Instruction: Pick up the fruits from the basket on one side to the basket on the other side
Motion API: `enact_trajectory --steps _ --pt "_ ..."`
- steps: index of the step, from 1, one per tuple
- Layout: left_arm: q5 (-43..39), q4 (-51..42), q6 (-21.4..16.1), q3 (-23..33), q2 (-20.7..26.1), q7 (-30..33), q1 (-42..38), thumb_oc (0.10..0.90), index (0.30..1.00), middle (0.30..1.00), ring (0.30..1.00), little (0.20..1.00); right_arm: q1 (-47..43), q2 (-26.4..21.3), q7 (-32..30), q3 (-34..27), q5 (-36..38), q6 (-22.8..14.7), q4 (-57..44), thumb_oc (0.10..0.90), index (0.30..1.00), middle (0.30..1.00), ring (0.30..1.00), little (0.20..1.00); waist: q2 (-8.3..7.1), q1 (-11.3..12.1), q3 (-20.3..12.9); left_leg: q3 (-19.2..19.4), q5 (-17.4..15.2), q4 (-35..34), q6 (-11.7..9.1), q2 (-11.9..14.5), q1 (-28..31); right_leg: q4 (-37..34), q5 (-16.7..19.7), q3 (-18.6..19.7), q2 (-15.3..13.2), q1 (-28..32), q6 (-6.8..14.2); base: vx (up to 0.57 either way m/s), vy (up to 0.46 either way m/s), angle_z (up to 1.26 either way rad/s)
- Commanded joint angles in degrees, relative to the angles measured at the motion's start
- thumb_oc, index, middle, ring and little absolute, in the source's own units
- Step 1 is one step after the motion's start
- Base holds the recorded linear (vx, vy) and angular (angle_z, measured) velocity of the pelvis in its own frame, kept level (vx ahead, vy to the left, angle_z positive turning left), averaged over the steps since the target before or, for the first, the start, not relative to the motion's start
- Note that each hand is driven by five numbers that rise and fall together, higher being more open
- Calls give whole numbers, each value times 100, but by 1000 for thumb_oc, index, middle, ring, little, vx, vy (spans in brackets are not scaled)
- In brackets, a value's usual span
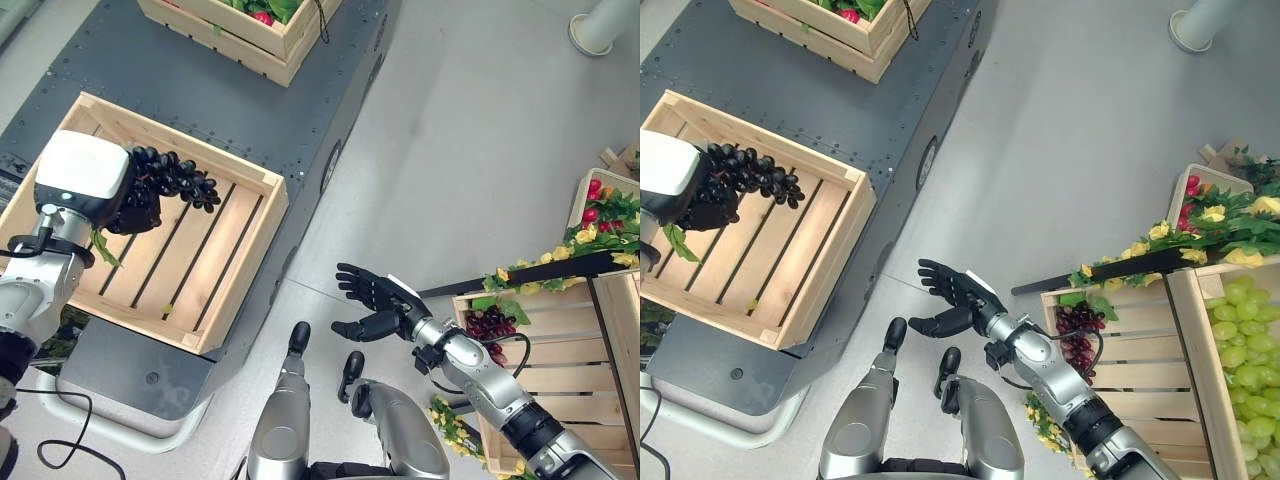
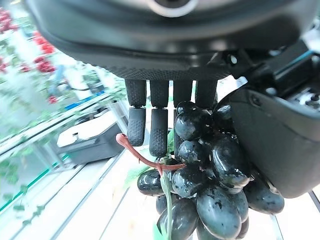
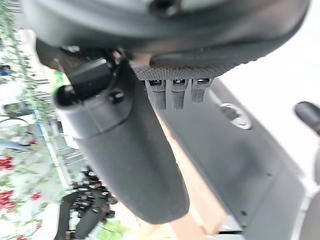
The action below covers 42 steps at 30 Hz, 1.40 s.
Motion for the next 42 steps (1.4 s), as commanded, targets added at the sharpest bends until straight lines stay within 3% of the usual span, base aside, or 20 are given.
enact_trajectory --steps 1,6,15,26,42 --pt "216 -366 145 754 267 230 19 400 300 300 300 300 155 -148 -224 -277 347 -1076 -969 800 900 900 900 900 628 -120 -832 100 -788 223 174 -530 257 -1027 339 -112 32 737 214 57 14 3" --pt "293 -617 30 766 287 122 87 400 300 300 300 300 -139 71 -434 -134 470 -1108 -1112 800 900 900 900 900 728 -31 -1115 11 -631 -58 116 -537 374 -1294 449 -111 -21 929 251 34 3 4" --pt "545 -1080 -397 443 203 -297 -95 400 300 300 300 300 -1120 631 -1480 104 252 -1214 -1000 800 900 900 900 900 894 249 -1690 -207 -609 -242 143 -623 654 -1550 546 -201 -160 1230 280 46 -12 7" --pt "682 -1372 -622 362 42 -374 -36 400 300 300 300 300 -1608 1057 -2242 262 -2 -1198 -860 800 900 900 900 900 931 410 -2096 -294 -632 -377 208 -668 896 -1726 628 -282 -234 1414 305 27 16 10" --pt "597 -1976 -869 102 105 -495 -516 400 300 300 300 300 -1697 1050 -1580 619 423 -765 -732 800 900 900 900 900 867 493 -2431 -290 -620 -542 227 -647 997 -1909 697 -369 -268 1501 377 1 -10 4"
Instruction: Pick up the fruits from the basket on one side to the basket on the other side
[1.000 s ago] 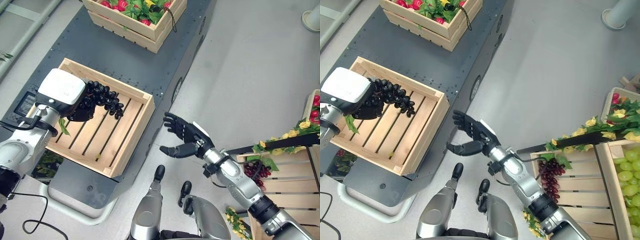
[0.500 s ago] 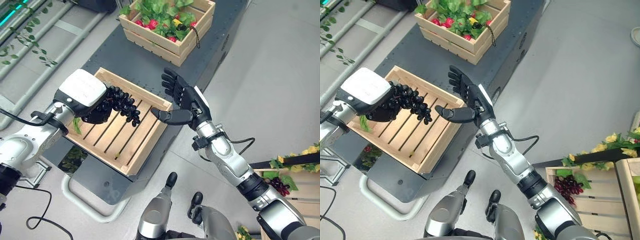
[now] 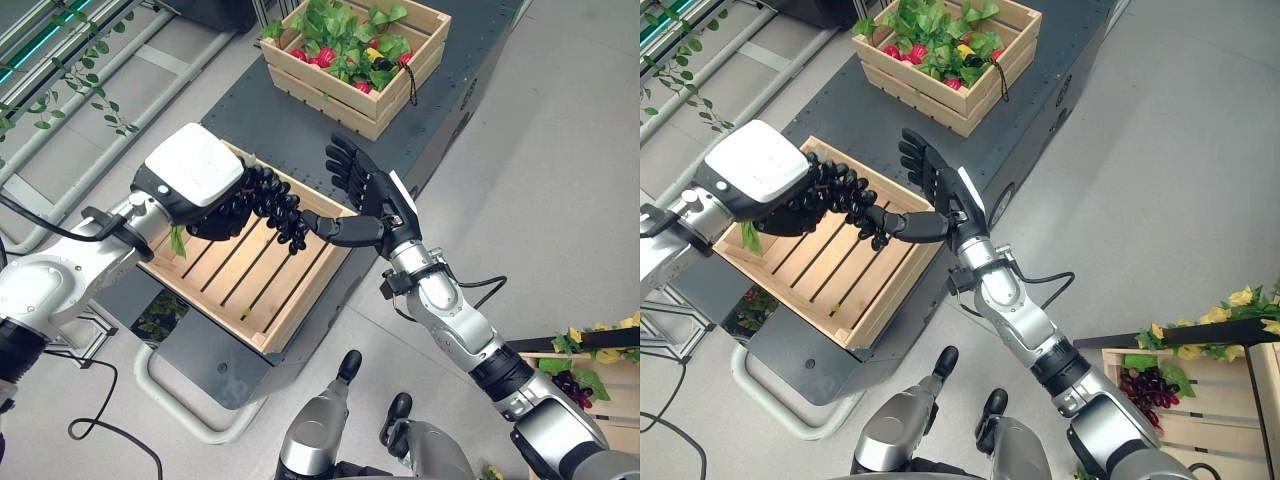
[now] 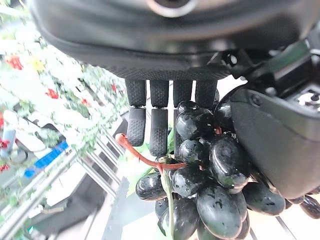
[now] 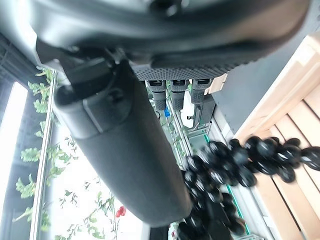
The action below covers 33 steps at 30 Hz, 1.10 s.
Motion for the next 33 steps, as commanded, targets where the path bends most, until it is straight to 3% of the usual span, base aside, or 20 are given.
enact_trajectory --steps 1,17,33 --pt "-122 73 260 93 -53 268 94 400 300 300 300 300 254 432 424 473 249 -394 -119 800 900 900 900 900 -219 -64 -2062 207 -679 -182 153 -530 248 -1433 783 -21 -171 502 255 7 -13 4" --pt "-224 -334 45 -111 -150 234 -216 400 300 300 300 300 69 610 460 652 278 -315 16 800 900 900 900 900 -233 -43 -2181 274 -767 -182 227 -524 332 -1405 784 -9 -187 501 279 3 -5 1" --pt "-648 -731 -330 -240 -359 -488 -273 400 300 300 300 300 93 707 189 600 235 -289 61 800 900 900 900 900 -209 -67 -2242 295 -793 -193 255 -534 366 -1415 790 28 -178 509 286 0 0 0"
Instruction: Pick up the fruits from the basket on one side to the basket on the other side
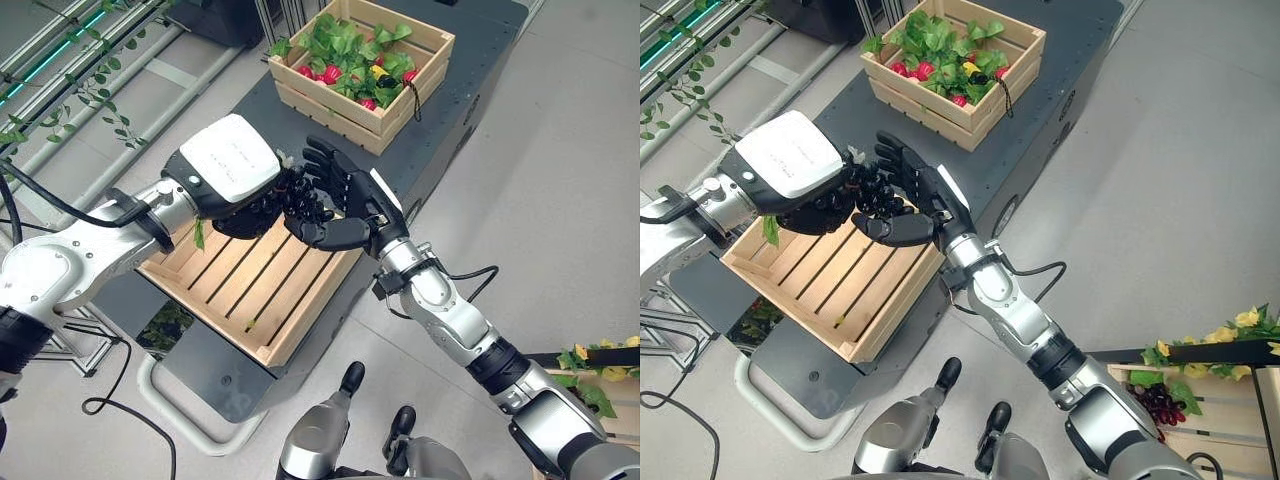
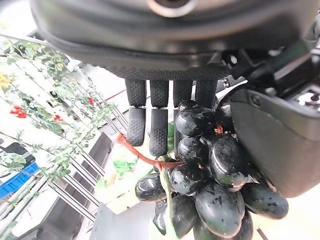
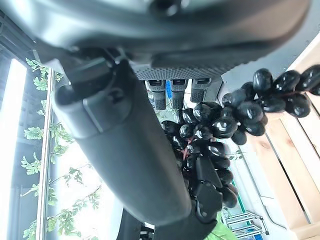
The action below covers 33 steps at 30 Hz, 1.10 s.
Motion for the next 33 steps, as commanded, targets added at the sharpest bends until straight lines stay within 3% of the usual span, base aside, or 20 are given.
enact_trajectory --steps 1,9,10,13,14,15,33 --pt "-576 70 38 -125 -381 211 19 400 300 300 300 300 243 698 -12 402 172 -418 60 800 900 900 900 900 -199 -74 -1959 303 -793 -26 254 -426 286 -697 552 79 -150 149 116 0 0 0" --pt "-616 -102 -17 -250 -443 160 -143 400 300 300 300 300 287 685 -56 424 79 -365 96 800 900 900 900 900 -196 -106 -1971 324 -799 -41 259 -426 299 -708 557 89 -146 147 117 0 0 0" --pt "-617 -118 -9 -258 -445 162 -163 400 300 300 300 300 282 683 -76 431 68 -357 102 759 839 839 839 839 -198 -107 -1976 328 -800 -42 261 -425 299 -710 558 88 -148 146 117 0 0 0" --pt "-631 -165 8 -282 -434 212 -240 400 300 300 300 300 249 648 -125 423 80 -303 115 486 429 429 429 429 -202 -111 -1976 338 -801 -40 257 -420 302 -710 558 87 -148 149 115 0 0 0" --pt "-609 -216 22 -255 -439 230 -224 400 300 300 300 300 263 630 -126 409 54 -304 117 486 429 429 429 429 -208 -106 -1977 338 -799 -39 256 -421 297 -709 558 81 -151 147 117 0 0 0" --pt "-607 -226 20 -240 -435 237 -219 400 300 300 300 300 263 625 -130 404 39 -298 118 400 300 300 300 300 -208 -106 -1979 334 -799 -40 255 -420 296 -709 559 80 -151 145 117 0 0 0" --pt "-597 -452 239 -126 -348 457 -388 400 300 300 300 300 298 438 -343 395 -404 -110 259 400 300 300 300 300 -242 -112 -2009 339 -811 -62 253 -415 301 -763 589 78 -160 149 137 0 0 0"
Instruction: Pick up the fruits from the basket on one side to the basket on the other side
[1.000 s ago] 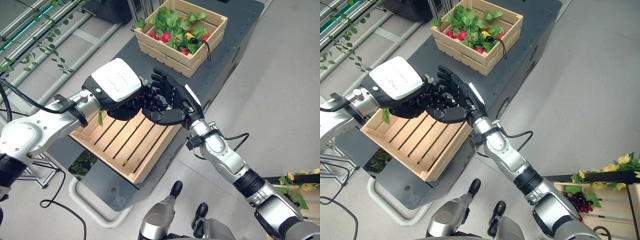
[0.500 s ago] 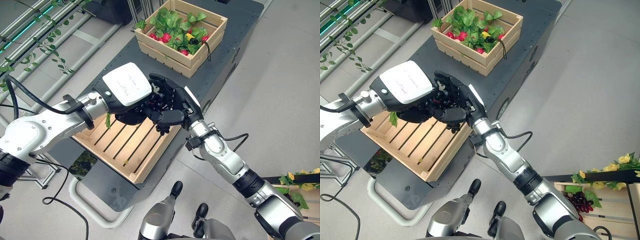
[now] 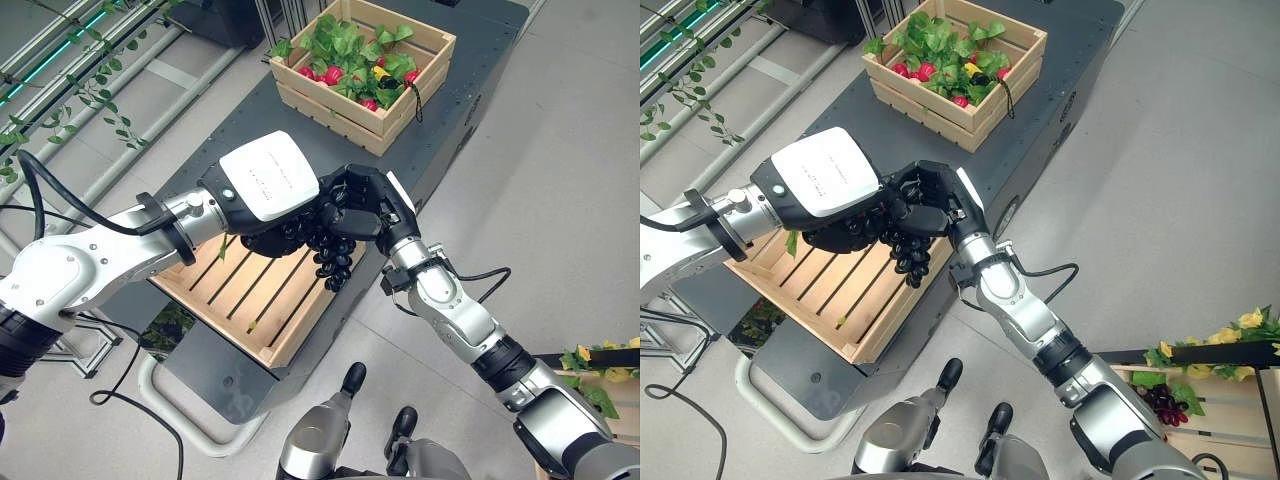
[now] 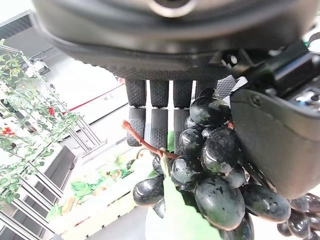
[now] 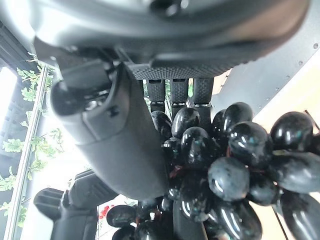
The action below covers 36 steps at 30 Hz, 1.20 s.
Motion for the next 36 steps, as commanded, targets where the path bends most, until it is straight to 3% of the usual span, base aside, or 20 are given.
enact_trajectory --steps 1,10,11,12,13,23,36 --pt "-402 329 573 92 -392 632 -165 400 300 300 300 300 321 601 59 493 -272 -333 35 400 300 300 300 300 -243 -96 -2010 339 -814 -61 252 -373 293 -576 478 78 -142 57 92 0 0 0" --pt "-335 361 628 20 -388 639 -293 400 300 300 300 300 373 567 100 459 -289 -326 46 400 300 300 300 300 -259 -140 -2026 383 -836 -65 259 -359 325 -579 485 117 -141 59 109 0 0 0" --pt "-316 364 631 2 -395 640 -308 400 300 300 300 300 378 558 115 459 -274 -337 45 427 340 340 340 340 -265 -143 -2022 394 -838 -60 258 -356 327 -577 486 120 -143 60 110 0 0 0" --pt "-305 361 636 -3 -398 639 -312 400 300 300 300 300 375 554 121 454 -264 -335 41 580 571 571 571 571 -266 -143 -2021 398 -839 -60 259 -356 329 -577 485 121 -143 62 110 0 0 0" --pt "-250 360 652 -4 -405 643 -308 400 300 300 300 300 369 539 171 436 -158 -329 26 800 900 900 900 900 -270 -145 -2014 408 -838 -60 257 -352 334 -579 487 121 -145 69 111 0 0 0" --pt "-183 514 750 39 -231 770 -364 400 300 300 300 300 494 407 401 302 111 -474 -279 800 900 900 900 900 -266 -195 -2006 473 -850 -66 269 -342 349 -590 506 144 -157 56 141 0 0 0" --pt "-336 631 816 35 66 993 -659 400 300 300 300 300 718 -65 1339 312 255 -417 -622 800 900 900 900 900 -309 -270 -2022 581 -880 -68 270 -318 389 -568 484 135 -167 60 176 0 0 0"
